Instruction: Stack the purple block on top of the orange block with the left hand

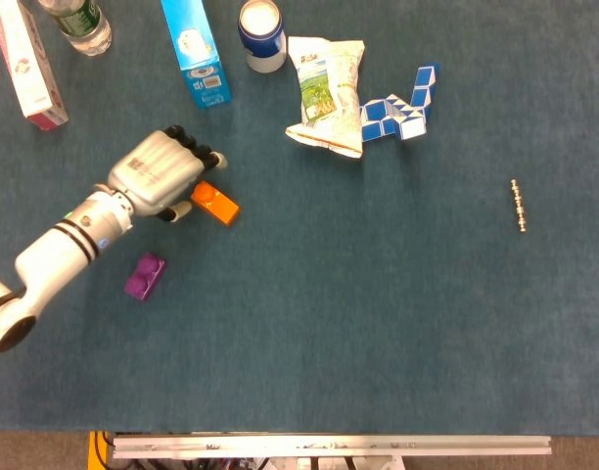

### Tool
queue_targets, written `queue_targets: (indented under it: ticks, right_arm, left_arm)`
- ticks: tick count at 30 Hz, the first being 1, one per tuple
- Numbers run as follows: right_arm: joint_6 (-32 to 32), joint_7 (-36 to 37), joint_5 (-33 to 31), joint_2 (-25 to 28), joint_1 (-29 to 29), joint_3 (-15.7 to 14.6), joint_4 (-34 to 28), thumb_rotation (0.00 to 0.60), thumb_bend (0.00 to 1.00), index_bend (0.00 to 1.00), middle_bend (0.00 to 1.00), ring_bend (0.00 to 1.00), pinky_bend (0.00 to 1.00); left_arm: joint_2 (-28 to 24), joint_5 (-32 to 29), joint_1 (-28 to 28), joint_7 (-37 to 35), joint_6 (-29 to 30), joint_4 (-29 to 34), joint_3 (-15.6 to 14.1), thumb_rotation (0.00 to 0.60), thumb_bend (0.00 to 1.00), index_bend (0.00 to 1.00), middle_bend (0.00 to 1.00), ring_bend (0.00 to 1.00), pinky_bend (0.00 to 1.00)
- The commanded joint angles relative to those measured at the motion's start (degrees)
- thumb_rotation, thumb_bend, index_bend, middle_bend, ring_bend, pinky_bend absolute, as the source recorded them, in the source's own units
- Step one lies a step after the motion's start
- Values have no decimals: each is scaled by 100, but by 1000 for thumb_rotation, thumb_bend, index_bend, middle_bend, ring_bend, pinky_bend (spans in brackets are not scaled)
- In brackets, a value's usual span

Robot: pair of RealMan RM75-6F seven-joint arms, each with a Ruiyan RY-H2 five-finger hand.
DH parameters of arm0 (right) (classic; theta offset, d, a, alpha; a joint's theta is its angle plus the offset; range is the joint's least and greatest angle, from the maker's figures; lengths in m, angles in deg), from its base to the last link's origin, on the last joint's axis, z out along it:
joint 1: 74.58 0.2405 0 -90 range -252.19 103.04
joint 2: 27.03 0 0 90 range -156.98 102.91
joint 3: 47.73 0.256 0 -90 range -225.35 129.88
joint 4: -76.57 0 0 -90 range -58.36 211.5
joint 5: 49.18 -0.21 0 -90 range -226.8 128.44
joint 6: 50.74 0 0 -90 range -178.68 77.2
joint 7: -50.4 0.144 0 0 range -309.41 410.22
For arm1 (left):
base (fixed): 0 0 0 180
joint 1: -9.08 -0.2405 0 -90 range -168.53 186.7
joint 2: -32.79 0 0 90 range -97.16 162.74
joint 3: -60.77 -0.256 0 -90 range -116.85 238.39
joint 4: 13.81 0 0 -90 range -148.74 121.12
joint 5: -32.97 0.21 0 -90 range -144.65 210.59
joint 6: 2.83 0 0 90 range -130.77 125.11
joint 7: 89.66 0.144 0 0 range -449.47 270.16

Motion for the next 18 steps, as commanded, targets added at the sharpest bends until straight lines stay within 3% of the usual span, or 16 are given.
queue_targets:
  ticks: [1, 8, 18]
  right_arm:
    - [23, -5, 7, -7, 16, 1, 4, 600, 258, 485, 546, 467, 481]
    - [48, -12, 30, -25, 42, 5, -1, 600, 258, 485, 546, 467, 481]
    - [44, -41, 89, -29, 64, -1, -51, 600, 259, 486, 546, 467, 481]
  left_arm:
    - [-279, 57, -135, -22, 226, 276, -74, 600, 294, 222, 306, 272, 213]
    - [-893, 533, -418, -222, 753, 816, -436, 600, 295, 234, 305, 272, 213]
    - [-1214, 1194, -866, -216, 1369, 1020, -973, 600, 294, 284, 304, 273, 213]
